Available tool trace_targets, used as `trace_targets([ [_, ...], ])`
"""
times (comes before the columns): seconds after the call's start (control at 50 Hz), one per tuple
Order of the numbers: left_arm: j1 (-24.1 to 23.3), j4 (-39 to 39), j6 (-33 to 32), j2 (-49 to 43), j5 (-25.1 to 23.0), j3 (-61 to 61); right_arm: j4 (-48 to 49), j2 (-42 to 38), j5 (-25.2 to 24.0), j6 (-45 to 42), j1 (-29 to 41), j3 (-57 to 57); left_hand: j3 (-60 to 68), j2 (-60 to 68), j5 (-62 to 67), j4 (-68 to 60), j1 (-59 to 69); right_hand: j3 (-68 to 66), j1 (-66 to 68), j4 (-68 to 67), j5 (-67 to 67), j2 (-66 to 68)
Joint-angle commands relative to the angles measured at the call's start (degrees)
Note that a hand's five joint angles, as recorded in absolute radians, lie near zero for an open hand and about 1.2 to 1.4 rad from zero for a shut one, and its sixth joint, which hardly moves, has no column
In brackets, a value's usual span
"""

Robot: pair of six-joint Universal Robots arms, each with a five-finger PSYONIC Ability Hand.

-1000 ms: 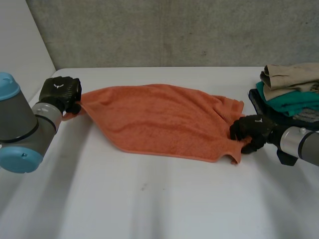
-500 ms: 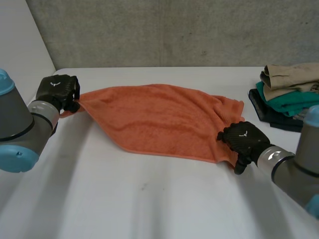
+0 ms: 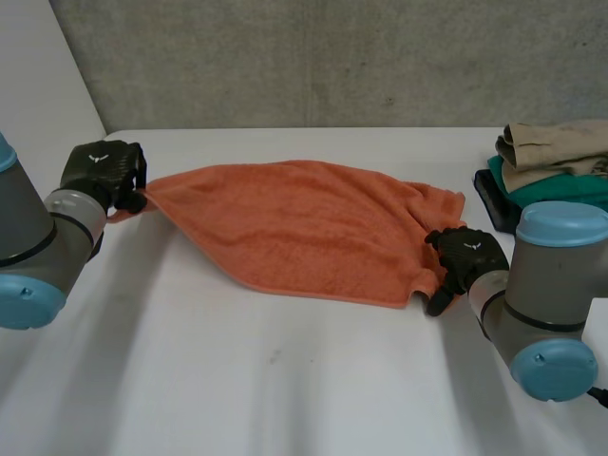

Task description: Fold the laundry.

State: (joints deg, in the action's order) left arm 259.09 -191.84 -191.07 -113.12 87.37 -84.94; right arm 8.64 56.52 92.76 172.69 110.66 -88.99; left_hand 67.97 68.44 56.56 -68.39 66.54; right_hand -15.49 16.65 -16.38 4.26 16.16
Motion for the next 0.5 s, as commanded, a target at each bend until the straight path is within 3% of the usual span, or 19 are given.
trace_targets([
  [0.02, -0.3, 0.4, -0.3, 0.2, 0.2, -0.1, -1.1, 0.5, 0.4, 2.1, 2.1, 0.5, 12.0, 11.6, 13.4, -11.6, 13.5, 1.8, -3.0, 2.7, -0.6, -2.5],
  [0.24, -0.5, 0.4, -0.4, -0.1, 0.3, -0.1, 1.3, -1.9, 5.1, 1.3, 5.0, 2.3, 12.0, 11.6, 13.4, -11.6, 13.5, -0.5, -0.6, 0.3, 1.8, -0.1],
  [0.3, -0.5, 0.5, -0.5, 0.0, 0.3, -0.1, 2.1, -1.7, 6.5, 0.6, 5.0, 2.6, 12.0, 11.6, 13.4, -11.6, 13.5, -20.7, 19.5, -19.8, 21.9, 20.0],
  [0.32, -0.4, 0.5, -0.7, 0.1, 0.4, -0.1, 2.3, -1.5, 7.3, -0.1, 4.7, 2.7, 12.0, 11.6, 13.4, -11.6, 13.5, -44.7, 43.6, -43.8, 46.0, 44.1],
  [0.36, -0.2, 0.7, -1.1, 0.2, 0.6, -0.1, 2.4, -1.1, 7.7, -1.5, 4.0, 2.7, 12.0, 11.6, 13.4, -11.6, 13.5, -64.4, 63.2, -63.5, 65.6, 63.7],
  [0.44, 0.6, 2.6, -5.2, 1.5, 1.9, -0.4, 1.4, 2.7, 6.1, -8.8, 1.8, 1.5, 12.0, 11.6, 13.4, -11.6, 13.5, -64.5, 63.3, -63.6, 65.7, 63.8],
  [0.5, 1.4, 9.1, -12.9, 5.0, 4.0, -1.7, -4.3, 7.4, 0.3, -22.6, -0.1, -0.3, 12.0, 11.6, 13.4, -11.6, 13.5, -64.5, 63.3, -63.6, 65.7, 63.8],
])
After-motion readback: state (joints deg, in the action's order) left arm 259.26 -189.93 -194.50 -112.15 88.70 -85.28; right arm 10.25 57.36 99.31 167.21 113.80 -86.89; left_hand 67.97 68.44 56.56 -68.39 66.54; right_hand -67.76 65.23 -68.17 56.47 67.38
